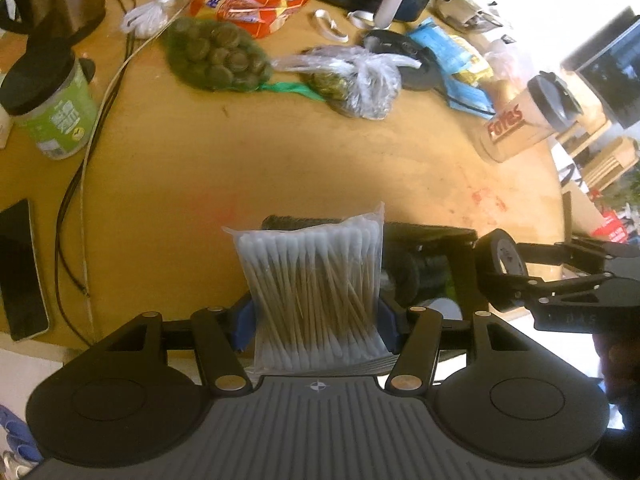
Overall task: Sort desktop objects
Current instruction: 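Carry the swab bag and the tape roll over the box with both tools, then lower the cotton swab bag into the box and open the left tool, then lower the black tape roll into the box and open the right tool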
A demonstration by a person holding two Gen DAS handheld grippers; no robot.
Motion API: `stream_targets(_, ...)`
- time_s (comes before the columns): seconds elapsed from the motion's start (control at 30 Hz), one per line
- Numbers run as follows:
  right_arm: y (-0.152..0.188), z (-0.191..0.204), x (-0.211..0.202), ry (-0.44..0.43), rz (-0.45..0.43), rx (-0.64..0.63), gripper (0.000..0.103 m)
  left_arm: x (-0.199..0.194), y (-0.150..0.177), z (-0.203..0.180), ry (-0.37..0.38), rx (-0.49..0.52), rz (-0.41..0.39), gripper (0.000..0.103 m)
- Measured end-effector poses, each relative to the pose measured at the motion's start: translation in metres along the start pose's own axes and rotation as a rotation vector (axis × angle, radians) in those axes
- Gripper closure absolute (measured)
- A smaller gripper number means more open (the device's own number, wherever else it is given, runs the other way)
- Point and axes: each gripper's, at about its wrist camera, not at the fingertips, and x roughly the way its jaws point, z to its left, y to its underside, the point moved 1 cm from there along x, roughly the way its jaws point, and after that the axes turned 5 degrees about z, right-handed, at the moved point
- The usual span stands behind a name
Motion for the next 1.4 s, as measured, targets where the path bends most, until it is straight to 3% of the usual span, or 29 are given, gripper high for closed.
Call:
stream_targets(0.2, -0.001, 0.004, 0.000, 0.000, 0.005, -0.006, 0.028, 0.017, -0.009, -0.014, 0.001, 0.042, 0.028, 0.044)
stream_targets(0.27, -0.002, 0.003, -0.001, 0.005, 0.003, -0.004, 0.028, 0.027, -0.015, -0.021, -0.008, 0.076, 0.046, 0.036)
stream_targets(0.33, -0.002, 0.001, -0.002, 0.010, 0.002, 0.001, 0.028, 0.034, -0.019, -0.027, -0.041, 0.102, 0.058, 0.015)
stream_targets(0.43, 0.000, -0.002, -0.004, 0.015, 0.002, 0.008, 0.028, 0.033, -0.018, -0.030, -0.057, 0.119, 0.037, 0.002)
stream_targets(0.93, 0.008, -0.018, 0.000, 0.038, 0.031, 0.038, 0.028, 0.015, -0.003, -0.003, -0.057, -0.010, 0.020, 0.000)
stream_targets(1.4, 0.000, 0.026, 0.019, -0.031, 0.060, -0.093, 0.028, 0.009, 0.000, 0.009, -0.071, -0.055, 0.011, 0.000)
